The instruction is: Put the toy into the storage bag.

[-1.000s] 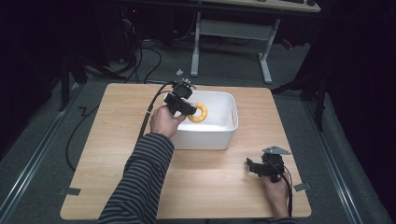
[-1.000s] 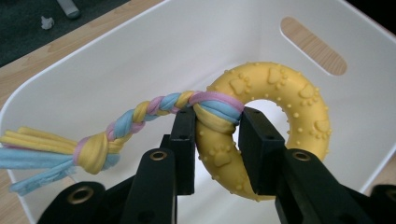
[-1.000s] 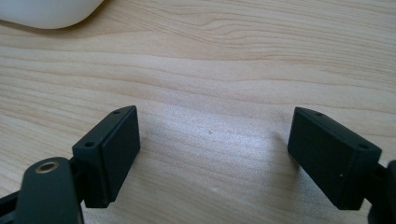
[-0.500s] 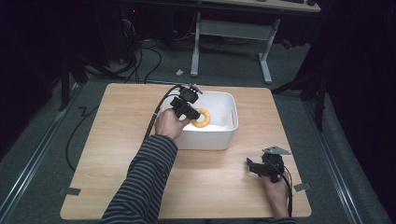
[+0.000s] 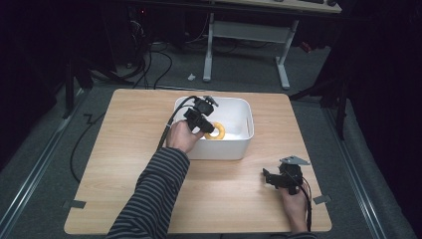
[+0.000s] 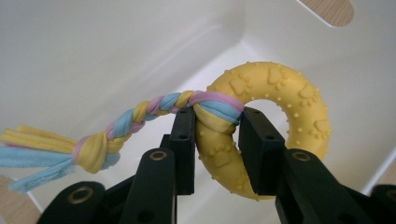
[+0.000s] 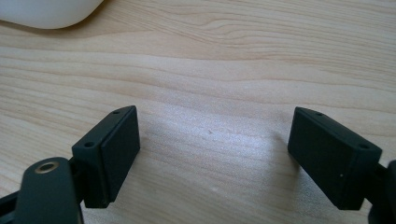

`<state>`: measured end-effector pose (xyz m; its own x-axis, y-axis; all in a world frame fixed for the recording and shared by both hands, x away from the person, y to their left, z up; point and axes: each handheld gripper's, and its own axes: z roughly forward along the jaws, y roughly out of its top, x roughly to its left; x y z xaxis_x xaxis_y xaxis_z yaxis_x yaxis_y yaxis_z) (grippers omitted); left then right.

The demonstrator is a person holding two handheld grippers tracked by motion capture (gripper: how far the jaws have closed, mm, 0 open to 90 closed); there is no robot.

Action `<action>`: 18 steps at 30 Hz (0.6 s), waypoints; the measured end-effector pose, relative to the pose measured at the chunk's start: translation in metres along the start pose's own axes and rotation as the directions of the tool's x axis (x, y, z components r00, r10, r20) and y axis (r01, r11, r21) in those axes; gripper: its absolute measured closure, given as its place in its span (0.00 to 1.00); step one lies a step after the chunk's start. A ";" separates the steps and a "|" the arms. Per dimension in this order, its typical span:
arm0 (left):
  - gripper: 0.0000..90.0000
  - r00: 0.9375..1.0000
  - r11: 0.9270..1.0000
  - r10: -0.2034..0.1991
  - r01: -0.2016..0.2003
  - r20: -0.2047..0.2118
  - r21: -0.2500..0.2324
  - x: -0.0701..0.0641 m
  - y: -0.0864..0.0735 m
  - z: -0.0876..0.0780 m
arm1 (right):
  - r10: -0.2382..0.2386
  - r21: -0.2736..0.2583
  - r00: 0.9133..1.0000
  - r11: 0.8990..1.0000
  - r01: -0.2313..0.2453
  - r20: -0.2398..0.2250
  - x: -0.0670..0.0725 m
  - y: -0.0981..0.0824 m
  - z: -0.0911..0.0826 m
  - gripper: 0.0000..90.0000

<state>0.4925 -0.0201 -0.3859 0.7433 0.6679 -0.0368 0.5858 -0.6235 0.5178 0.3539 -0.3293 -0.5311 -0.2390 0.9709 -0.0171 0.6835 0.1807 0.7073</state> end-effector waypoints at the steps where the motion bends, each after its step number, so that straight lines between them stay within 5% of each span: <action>1: 0.75 1.000 1.000 0.002 -0.002 -0.003 0.003 0.000 0.000 0.001 | 0.000 0.000 1.000 1.000 0.000 0.000 0.000 0.000 0.000 0.19; 18: 0.75 1.000 1.000 0.006 -0.007 0.023 0.030 -0.004 -0.001 0.007 | 0.001 0.000 1.000 1.000 -0.001 0.003 0.000 0.000 0.000 0.19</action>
<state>0.4915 -0.0246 -0.3918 0.7540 0.6547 -0.0534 0.5902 -0.6396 0.4925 0.3541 -0.3291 -0.5312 -0.2366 0.9714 -0.0187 0.6834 0.1801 0.7075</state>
